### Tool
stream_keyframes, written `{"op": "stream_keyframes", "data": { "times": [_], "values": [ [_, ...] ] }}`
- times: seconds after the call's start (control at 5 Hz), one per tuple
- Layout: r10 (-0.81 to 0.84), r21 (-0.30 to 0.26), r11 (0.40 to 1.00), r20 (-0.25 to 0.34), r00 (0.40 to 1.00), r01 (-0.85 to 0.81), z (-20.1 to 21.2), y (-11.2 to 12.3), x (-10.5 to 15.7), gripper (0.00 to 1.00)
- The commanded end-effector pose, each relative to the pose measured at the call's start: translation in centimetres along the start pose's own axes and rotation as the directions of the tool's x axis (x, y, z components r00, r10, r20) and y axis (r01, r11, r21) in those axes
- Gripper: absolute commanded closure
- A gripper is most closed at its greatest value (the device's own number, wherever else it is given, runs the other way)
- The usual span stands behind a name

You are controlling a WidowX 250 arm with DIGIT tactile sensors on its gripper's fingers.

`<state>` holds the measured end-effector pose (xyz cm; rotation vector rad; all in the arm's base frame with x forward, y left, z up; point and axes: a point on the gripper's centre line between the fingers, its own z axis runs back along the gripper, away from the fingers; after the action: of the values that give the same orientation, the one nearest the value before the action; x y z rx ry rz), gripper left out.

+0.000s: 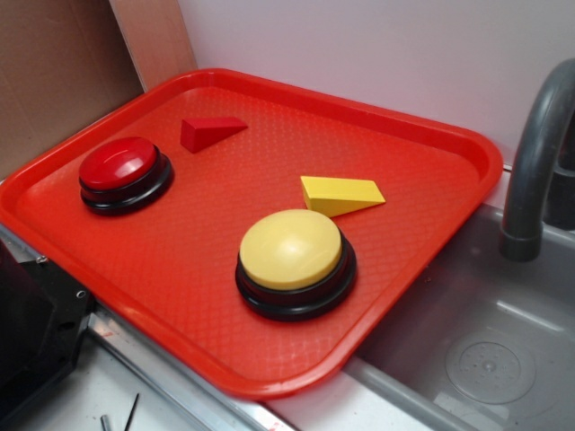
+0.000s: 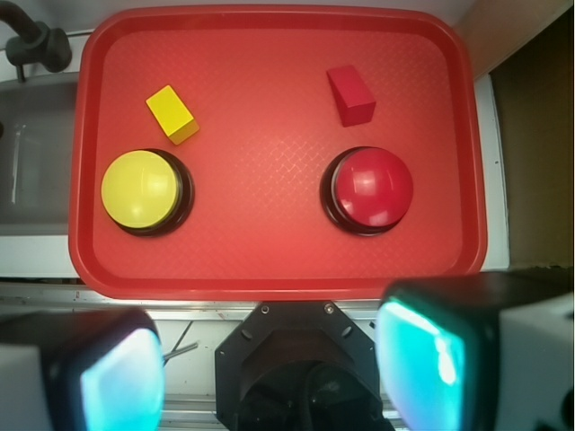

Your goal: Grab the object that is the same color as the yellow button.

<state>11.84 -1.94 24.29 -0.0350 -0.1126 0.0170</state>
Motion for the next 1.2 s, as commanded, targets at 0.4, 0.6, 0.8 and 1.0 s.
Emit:
{"op": "stream_keyframes", "data": {
  "times": [0.4, 0.6, 0.8, 1.0],
  "values": [
    [0.041, 0.01, 0.999, 0.003, 0.999, -0.041, -1.3, -1.1, 2.5, 0.0],
    [0.063, 0.018, 0.998, 0.037, 0.997, -0.064, -2.7, -2.5, 4.7, 0.0],
    [-0.025, 0.031, 0.999, 0.085, 0.996, 0.023, -5.4, -4.6, 7.5, 0.0],
    [-0.066, 0.044, 0.997, 0.103, 0.993, 0.062, -8.2, -6.4, 9.6, 0.0]
  ]
}}
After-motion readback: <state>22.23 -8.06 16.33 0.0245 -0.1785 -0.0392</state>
